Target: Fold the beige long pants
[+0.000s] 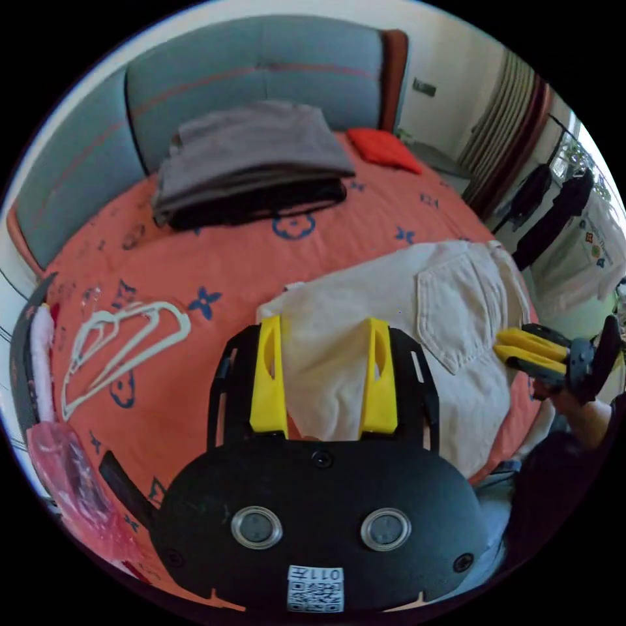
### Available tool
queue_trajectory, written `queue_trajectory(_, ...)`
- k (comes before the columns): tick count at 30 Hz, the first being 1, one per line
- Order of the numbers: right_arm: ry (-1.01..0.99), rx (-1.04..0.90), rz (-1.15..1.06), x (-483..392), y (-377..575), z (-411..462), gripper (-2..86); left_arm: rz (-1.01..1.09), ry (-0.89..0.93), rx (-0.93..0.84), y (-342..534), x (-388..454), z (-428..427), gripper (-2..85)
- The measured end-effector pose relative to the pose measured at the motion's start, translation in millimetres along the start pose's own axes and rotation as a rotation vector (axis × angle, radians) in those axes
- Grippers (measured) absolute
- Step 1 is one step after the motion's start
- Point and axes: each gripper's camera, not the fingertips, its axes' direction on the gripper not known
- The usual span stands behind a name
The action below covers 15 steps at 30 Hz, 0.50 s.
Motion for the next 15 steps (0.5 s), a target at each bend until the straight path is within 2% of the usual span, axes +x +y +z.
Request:
queue_trajectory(2, -0.149, -0.010, 0.120, 21.2, 2.4, 14.7, 1.4, 0.009, 0.040, -0.032, 0.1, -14.0, 20.0, 12.7)
queue_trajectory(5, -0.286, -0.101, 0.137, 40.6, -15.9, 7.3, 1.2, 0.026, 0.094, -0.052, -5.4, -30.5, -3.4, 10.3)
queue_trajectory(6, -0.295, -0.106, 0.124, 41.9, -18.5, 1.9, 1.1, 0.041, 0.119, -0.051, -3.3, -33.1, -11.2, 9.5)
queue_trajectory(8, -0.235, -0.026, 0.082, 36.3, -20.0, -28.4, 1.0, 0.123, 0.316, -0.013, 19.5, -39.9, -45.4, 6.4)
queue_trajectory(9, -0.226, 0.006, 0.069, 32.6, -19.6, -36.3, 1.1, 0.139, 0.335, 0.001, 28.5, -40.4, -54.5, 5.7)
queue_trajectory(11, -0.267, 0.094, 0.023, 10.1, -22.5, -56.8, 1.9, 0.190, 0.249, 0.054, 67.8, -36.8, -85.4, 3.5)
queue_trajectory(15, -0.299, 0.091, -0.182, -56.5, -38.7, -61.5, 4.3, 0.245, 0.176, 0.022, 112.0, -27.9, -99.3, 1.8)
